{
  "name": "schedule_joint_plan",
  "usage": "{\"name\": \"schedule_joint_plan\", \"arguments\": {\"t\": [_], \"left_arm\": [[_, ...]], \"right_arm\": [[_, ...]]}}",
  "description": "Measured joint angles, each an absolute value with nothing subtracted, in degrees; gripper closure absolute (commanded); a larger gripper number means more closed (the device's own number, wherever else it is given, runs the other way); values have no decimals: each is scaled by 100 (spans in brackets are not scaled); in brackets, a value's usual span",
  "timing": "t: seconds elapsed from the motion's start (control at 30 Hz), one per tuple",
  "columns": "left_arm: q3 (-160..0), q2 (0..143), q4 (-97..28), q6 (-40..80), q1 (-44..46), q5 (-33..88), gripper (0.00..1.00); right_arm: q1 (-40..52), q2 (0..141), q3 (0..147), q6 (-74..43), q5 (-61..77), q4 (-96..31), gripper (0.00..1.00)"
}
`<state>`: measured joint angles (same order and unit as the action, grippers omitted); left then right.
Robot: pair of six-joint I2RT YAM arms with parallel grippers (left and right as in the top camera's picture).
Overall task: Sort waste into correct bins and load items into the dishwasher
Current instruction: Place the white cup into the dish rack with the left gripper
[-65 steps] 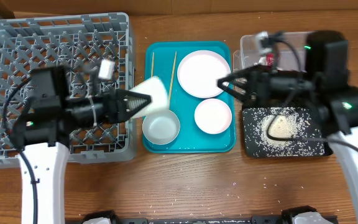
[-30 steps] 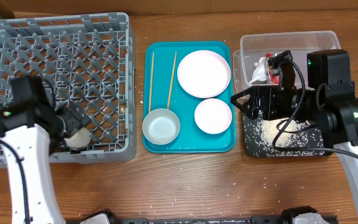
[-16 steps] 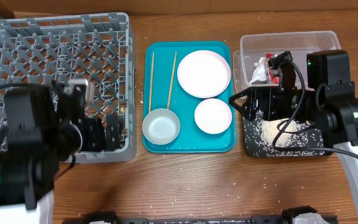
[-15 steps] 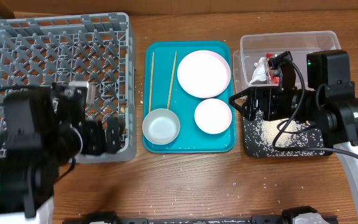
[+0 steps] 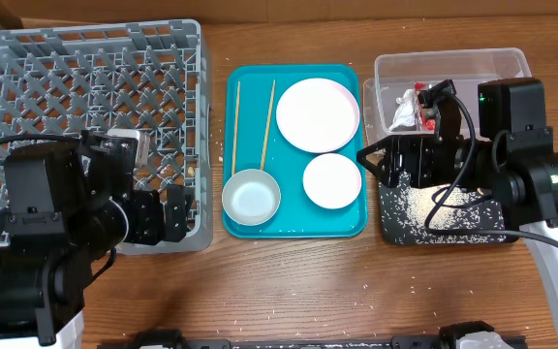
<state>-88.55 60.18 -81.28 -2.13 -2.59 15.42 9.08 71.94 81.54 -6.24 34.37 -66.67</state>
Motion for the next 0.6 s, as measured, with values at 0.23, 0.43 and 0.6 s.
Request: {"name": "schedule_joint_plan", "arguments": {"t": [0.23, 0.43, 0.6], "left_arm": [[-8858, 6123, -8128, -213, -259, 1520, 0], [-8855, 6250, -8128, -213, -259, 1514, 0], [-8855, 6353, -8128, -213, -259, 1496, 0]], "right_arm": [[908, 6305, 7476, -445, 2257, -4394, 0], [908, 4250, 5723, -56, 1588, -2818, 0], [908, 2880, 4386, 47, 1234, -2707, 1]]}}
